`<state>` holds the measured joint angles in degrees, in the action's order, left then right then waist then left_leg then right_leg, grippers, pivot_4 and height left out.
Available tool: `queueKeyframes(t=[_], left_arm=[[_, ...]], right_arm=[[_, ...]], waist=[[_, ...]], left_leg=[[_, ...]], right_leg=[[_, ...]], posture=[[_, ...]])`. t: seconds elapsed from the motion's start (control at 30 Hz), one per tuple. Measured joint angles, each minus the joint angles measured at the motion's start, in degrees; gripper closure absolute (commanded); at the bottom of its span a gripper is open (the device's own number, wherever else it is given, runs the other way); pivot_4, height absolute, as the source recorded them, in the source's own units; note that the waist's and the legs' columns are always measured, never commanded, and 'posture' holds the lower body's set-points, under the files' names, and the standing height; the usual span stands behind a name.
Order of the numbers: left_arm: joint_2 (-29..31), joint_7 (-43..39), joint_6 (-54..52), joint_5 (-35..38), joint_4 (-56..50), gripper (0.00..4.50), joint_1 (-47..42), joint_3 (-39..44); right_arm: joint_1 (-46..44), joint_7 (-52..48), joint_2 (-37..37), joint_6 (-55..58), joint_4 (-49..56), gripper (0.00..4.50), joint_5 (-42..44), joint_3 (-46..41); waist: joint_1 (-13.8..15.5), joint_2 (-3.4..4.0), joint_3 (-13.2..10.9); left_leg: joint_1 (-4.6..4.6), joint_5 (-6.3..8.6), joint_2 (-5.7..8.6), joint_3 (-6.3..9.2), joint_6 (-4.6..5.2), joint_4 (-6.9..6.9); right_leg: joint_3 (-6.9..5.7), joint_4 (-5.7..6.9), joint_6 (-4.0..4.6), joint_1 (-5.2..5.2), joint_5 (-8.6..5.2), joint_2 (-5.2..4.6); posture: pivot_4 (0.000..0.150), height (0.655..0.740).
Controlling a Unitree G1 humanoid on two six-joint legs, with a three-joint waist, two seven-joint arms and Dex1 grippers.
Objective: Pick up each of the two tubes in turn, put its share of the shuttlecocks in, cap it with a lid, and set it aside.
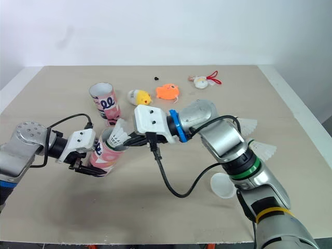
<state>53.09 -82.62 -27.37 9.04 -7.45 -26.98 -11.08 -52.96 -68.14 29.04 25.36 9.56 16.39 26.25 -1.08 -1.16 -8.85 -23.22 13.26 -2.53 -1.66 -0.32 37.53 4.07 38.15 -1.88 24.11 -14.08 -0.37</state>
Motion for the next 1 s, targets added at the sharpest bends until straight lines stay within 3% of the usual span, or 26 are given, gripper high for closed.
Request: queueKeyframes(t=[0.07, 0.2, 0.47, 0.8, 1.0], left_arm=[[-0.02, 0.08, -0.05, 0.05, -0.15, 1.25, 0.06, 0.02], [0.00, 0.56, -0.19, 0.06, -0.81, 1.25, 0.60, 0.24], [-0.45, 0.90, -0.24, 0.00, -0.57, 1.25, 0.28, -0.02], [-1.11, 1.13, 0.05, 0.47, -1.89, 1.25, 1.11, -0.18], [-3.21, 0.54, 2.08, -0.64, 1.45, 1.25, -1.04, -1.87]], right_arm=[[-0.74, -1.19, -0.62, -0.42, -0.53, 3.51, -0.25, 0.12], [-0.89, -3.23, -0.22, 2.86, -0.08, 1.66, 3.34, -2.40], [1.58, -3.02, 4.36, 10.79, 3.35, 1.66, 11.24, -11.97], [41.20, 17.41, 12.59, 25.12, 27.89, 1.66, 19.97, -43.33], [54.28, 24.88, 13.64, 30.52, 37.81, 1.66, 23.64, -58.17]], waist=[[0.04, 0.00, 0.00], [0.05, 0.00, 0.00], [0.28, -0.02, 0.01], [1.55, 0.18, 0.19], [1.59, 0.32, 0.27]], left_leg=[[0.00, 0.00, 0.00, 0.01, 0.00, 0.00], [-0.01, 0.00, 0.01, 0.01, 0.00, 0.00], [0.03, 0.00, 0.01, 0.07, 0.00, 0.02], [0.01, 0.36, 0.29, 0.09, 0.15, -0.06], [0.44, 0.33, 0.62, 0.14, 0.16, 0.04]], right_leg=[[-0.01, 0.00, -0.04, -0.01, 0.01, -0.01], [-0.01, 0.00, -0.03, -0.02, 0.01, -0.03], [-0.07, -0.01, 0.06, -0.09, -0.04, -0.03], [0.03, -0.03, -0.21, -0.13, -0.40, -0.22], [0.07, -0.11, -0.33, -0.66, -0.53, -0.51]], posture=[[0.150, 0.7400], [0.150, 0.7400], [0.150, 0.7400], [0.150, 0.7400], [0.150, 0.7400]])
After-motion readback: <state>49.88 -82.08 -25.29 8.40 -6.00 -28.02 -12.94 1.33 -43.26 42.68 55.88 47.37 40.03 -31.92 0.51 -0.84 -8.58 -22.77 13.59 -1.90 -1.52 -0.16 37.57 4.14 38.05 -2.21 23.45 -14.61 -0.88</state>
